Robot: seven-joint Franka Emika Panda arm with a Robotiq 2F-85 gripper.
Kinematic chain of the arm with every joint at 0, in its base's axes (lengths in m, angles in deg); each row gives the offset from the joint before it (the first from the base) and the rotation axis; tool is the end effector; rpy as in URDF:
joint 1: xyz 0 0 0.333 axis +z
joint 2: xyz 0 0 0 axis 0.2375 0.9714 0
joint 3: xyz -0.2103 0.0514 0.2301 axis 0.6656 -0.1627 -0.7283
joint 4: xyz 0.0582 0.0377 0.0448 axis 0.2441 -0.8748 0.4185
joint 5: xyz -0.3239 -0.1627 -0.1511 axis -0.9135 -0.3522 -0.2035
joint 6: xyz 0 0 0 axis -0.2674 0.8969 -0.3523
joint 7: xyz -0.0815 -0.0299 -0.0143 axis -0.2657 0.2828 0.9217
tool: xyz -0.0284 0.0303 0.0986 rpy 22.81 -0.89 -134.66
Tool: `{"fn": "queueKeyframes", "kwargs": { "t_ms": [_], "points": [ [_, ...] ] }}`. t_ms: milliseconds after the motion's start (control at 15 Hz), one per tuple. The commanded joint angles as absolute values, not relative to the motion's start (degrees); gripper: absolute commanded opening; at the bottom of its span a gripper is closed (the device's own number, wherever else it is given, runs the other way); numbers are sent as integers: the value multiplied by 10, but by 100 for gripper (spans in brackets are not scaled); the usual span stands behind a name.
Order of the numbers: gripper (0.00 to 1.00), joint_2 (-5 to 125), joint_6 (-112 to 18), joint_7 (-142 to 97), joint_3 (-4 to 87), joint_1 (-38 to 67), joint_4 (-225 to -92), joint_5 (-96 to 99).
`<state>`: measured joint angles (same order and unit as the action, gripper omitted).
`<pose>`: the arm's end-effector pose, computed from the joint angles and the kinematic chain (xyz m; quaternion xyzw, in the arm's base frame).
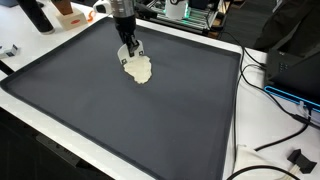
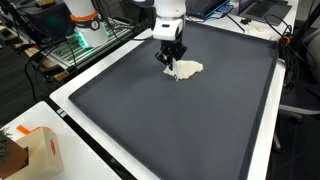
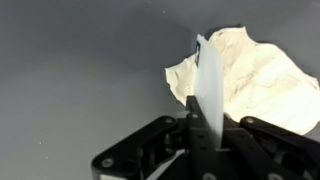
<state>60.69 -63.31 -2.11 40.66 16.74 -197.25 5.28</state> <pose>0.5370 -0.0010 0.2227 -0.9746 0.2228 -0.0209 0.0013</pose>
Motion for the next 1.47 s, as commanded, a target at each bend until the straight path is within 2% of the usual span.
{"fn": "queueKeyframes", "kwargs": {
  "t_ms": [0,400,1400],
  "points": [
    [1,633,-632,-45,405,171,-2001,59],
    [1,649,-681,-14,420,187,-1995,36],
    [1,685,-683,54,470,220,-1936,-23]
  ]
}}
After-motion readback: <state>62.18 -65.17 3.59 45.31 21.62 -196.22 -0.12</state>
